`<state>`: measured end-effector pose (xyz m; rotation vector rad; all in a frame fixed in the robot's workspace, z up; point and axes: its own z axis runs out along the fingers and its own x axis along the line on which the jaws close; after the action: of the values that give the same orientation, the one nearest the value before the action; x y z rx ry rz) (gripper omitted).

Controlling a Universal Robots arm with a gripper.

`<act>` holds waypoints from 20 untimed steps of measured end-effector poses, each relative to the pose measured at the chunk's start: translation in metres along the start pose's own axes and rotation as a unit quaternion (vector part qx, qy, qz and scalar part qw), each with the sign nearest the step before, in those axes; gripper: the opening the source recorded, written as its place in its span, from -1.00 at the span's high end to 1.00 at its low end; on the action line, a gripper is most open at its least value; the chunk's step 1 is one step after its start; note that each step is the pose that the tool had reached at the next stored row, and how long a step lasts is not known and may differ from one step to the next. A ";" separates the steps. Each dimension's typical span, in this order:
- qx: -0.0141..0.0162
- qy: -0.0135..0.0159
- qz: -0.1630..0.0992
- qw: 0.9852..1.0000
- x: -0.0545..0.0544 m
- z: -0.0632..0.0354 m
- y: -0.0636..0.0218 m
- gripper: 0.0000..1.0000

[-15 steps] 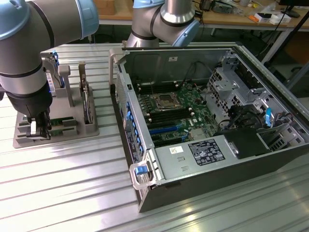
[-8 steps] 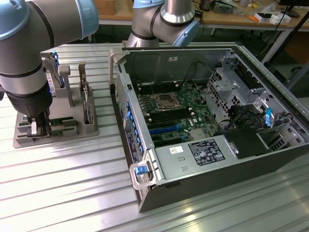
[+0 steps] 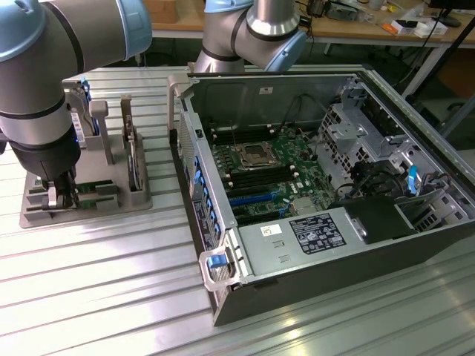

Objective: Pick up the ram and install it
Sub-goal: 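Pick up the ram and move it above insertion slot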

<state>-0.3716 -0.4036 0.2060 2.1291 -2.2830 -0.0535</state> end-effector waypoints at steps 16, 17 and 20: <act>0.000 0.000 0.000 1.000 0.000 -0.0211 0.0008 0.74; 0.000 0.001 0.000 1.000 0.000 -0.0220 0.0008 0.74; 0.000 0.001 0.000 1.000 0.000 -0.0252 0.0009 0.74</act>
<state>-0.3716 -0.4036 0.2312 2.1281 -2.2820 -0.0510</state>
